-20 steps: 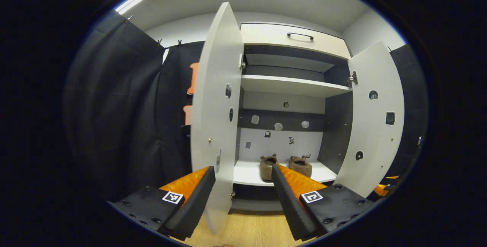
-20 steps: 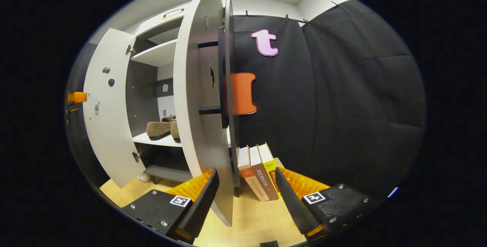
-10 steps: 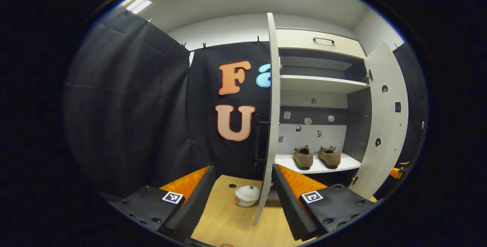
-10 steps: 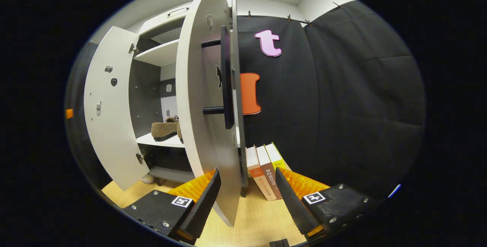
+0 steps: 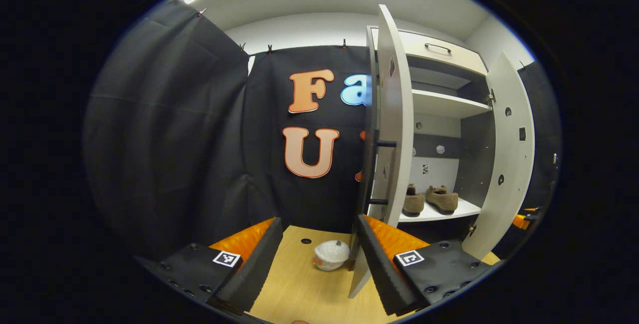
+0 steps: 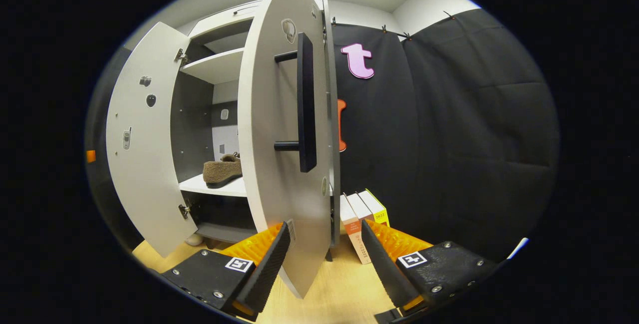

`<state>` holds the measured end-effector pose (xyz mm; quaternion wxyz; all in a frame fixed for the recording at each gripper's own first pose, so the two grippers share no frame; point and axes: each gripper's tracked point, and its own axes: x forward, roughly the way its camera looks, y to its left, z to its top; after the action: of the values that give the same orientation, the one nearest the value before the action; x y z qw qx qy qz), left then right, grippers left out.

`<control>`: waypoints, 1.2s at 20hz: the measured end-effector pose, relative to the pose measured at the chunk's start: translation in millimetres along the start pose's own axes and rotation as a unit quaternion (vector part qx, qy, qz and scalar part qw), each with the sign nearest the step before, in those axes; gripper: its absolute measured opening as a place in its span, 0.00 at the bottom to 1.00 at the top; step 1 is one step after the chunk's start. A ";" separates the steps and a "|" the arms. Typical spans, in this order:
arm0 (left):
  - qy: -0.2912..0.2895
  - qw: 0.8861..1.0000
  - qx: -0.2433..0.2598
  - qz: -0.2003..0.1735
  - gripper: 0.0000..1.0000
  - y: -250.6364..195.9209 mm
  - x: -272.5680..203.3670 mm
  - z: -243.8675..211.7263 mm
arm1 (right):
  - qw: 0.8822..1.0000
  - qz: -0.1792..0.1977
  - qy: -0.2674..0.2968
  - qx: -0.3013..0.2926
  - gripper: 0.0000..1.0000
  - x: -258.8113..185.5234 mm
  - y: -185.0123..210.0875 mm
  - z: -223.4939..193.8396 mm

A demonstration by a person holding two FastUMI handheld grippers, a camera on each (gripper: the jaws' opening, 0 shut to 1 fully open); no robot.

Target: Grab one shoe with the right hand and put it into the shoe cabinet, grab the other shoe with the left hand and put it into the shoe cabinet; then close the right door with the right hand and the left door with the left hand.

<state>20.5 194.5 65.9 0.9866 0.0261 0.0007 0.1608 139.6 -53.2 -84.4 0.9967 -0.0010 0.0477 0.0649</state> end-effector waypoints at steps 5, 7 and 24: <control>-0.011 0.999 0.026 -0.042 0.97 6.7 23.3 -3.1 | 1.000 -0.005 -0.006 -0.010 0.90 15.3 35.6 -0.9; -0.006 0.998 0.021 -0.053 0.97 9.4 32.0 -11.2 | 1.000 -0.003 -0.006 -0.019 0.90 21.8 50.5 0.5; 0.030 0.994 -0.017 -0.099 0.99 -25.4 81.5 -66.0 | 1.000 0.008 -0.016 -0.018 0.93 -2.7 85.0 22.2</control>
<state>105.1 199.7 -0.8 0.9976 0.0041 0.0305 0.0628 128.0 30.9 -61.7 0.9967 -0.0176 0.0305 0.0736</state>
